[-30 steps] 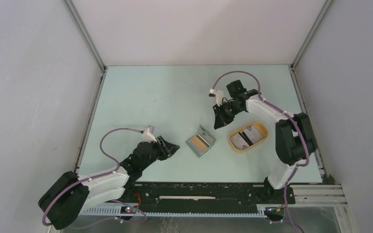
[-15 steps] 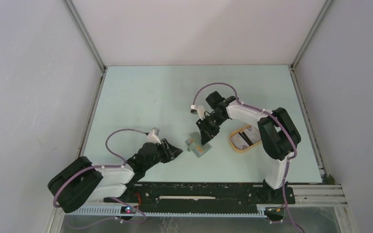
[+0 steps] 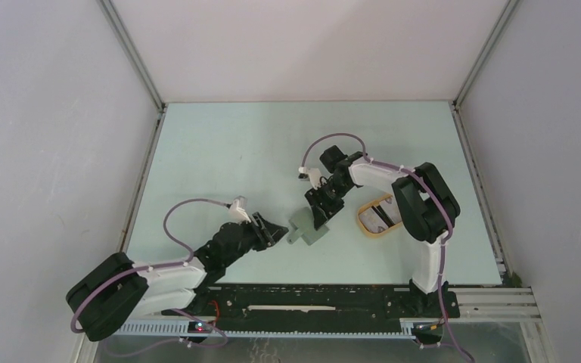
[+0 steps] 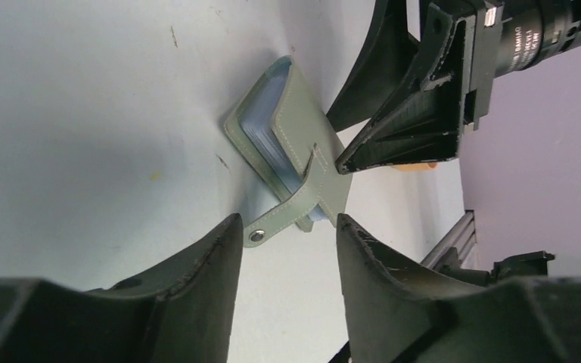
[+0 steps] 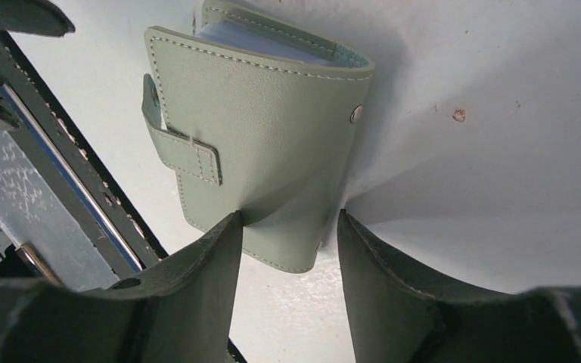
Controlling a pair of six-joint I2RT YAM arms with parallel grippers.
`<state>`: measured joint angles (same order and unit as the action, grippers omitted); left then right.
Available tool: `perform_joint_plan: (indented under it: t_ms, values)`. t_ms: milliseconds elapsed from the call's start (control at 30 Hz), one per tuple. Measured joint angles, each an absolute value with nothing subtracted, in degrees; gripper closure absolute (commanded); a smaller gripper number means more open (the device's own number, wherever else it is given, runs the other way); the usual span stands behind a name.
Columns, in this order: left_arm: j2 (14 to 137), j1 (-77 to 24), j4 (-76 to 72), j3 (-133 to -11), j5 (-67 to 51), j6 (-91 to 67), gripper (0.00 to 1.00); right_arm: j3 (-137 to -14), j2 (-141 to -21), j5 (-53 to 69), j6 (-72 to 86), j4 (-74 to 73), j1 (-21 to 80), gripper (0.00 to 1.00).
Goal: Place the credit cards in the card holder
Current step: Close the card holder at the center of the board.
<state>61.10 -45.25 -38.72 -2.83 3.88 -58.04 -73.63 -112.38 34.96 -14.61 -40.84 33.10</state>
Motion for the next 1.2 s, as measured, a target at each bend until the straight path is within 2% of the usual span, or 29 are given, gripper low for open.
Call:
perform_joint_plan:
  t_ms: [67, 167, 400, 600, 867, 1200]
  values:
    - [60.9, -45.3, -37.4, -3.5, 4.1, -57.6, 0.39, -73.8, -112.4, 34.7, -14.3, -40.9, 33.5, 0.41]
    - [62.9, -45.3, -35.6, -5.5, 4.3, -56.6, 0.37, -74.3, -112.5, 33.8, -14.0, -40.9, 34.4, 0.41]
    - [75.3, -45.4, -35.1, -12.7, 3.9, -55.5, 0.34, -75.1, -113.3, 33.7, -13.5, -40.9, 35.0, 0.43]
    - [81.4, -45.4, -35.1, -16.2, 4.1, -55.5, 0.48, -75.2, -113.5, 34.3, -13.5, -40.9, 34.9, 0.45]
    - [88.8, -45.3, -41.8, -18.2, 3.7, -56.5, 0.78, -75.2, -114.3, 38.4, -13.3, -41.1, 32.5, 0.40]
    - [94.9, -45.3, -53.9, -16.2, 2.3, -59.6, 0.87, -75.2, -118.1, 49.7, -10.7, -41.0, 26.6, 0.41]
